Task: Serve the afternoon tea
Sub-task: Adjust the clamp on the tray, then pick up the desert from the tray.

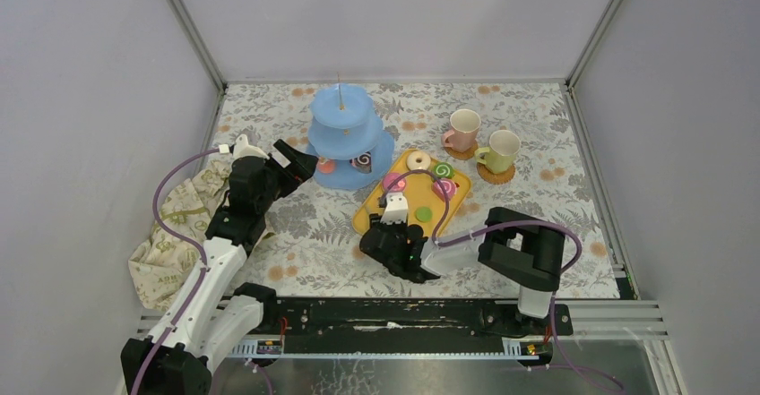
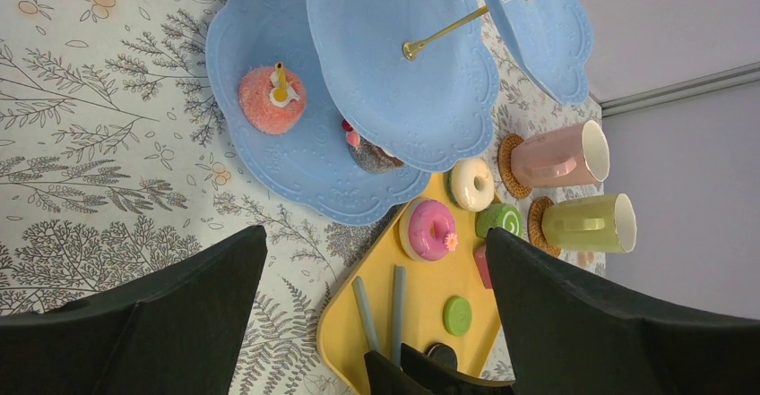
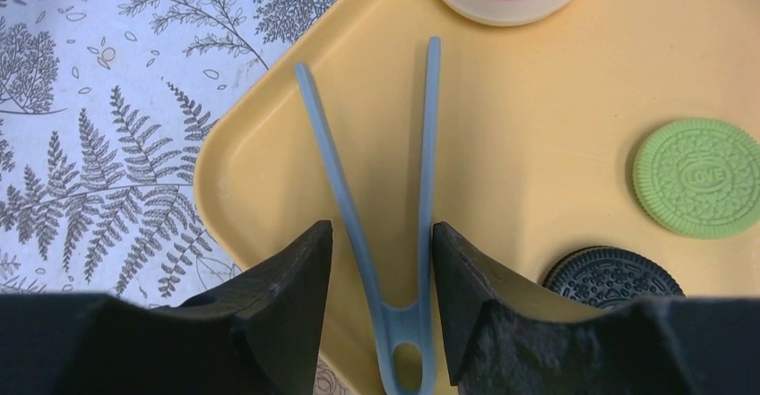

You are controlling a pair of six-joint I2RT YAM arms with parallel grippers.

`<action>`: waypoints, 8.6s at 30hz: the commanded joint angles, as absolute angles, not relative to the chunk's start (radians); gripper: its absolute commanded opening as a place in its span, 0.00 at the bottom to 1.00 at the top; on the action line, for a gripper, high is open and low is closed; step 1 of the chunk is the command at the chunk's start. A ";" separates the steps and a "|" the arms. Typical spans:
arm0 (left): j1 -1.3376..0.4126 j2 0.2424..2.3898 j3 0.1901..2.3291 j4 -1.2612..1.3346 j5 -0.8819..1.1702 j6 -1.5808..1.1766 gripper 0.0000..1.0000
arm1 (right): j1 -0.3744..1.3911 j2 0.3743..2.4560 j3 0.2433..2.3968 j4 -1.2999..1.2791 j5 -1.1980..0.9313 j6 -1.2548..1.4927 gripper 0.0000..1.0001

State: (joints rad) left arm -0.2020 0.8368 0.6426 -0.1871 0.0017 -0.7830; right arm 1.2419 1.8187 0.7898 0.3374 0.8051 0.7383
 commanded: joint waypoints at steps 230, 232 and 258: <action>-0.244 0.768 0.646 -0.155 -0.022 -0.770 1.00 | 0.834 1.532 0.910 -0.158 0.216 0.957 0.02; -0.243 0.767 0.644 -0.154 -0.022 -0.771 1.00 | 0.833 1.525 0.908 -0.159 0.212 0.956 0.00; -0.244 0.776 0.657 -0.163 -0.041 -0.765 1.00 | 0.836 1.558 1.243 -0.243 0.175 0.871 0.01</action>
State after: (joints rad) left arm -0.2359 0.7792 0.6373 -0.1890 -0.0269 -0.7822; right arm 0.8429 1.5051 1.1191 -0.2329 0.1902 0.9100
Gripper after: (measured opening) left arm 0.998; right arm 0.107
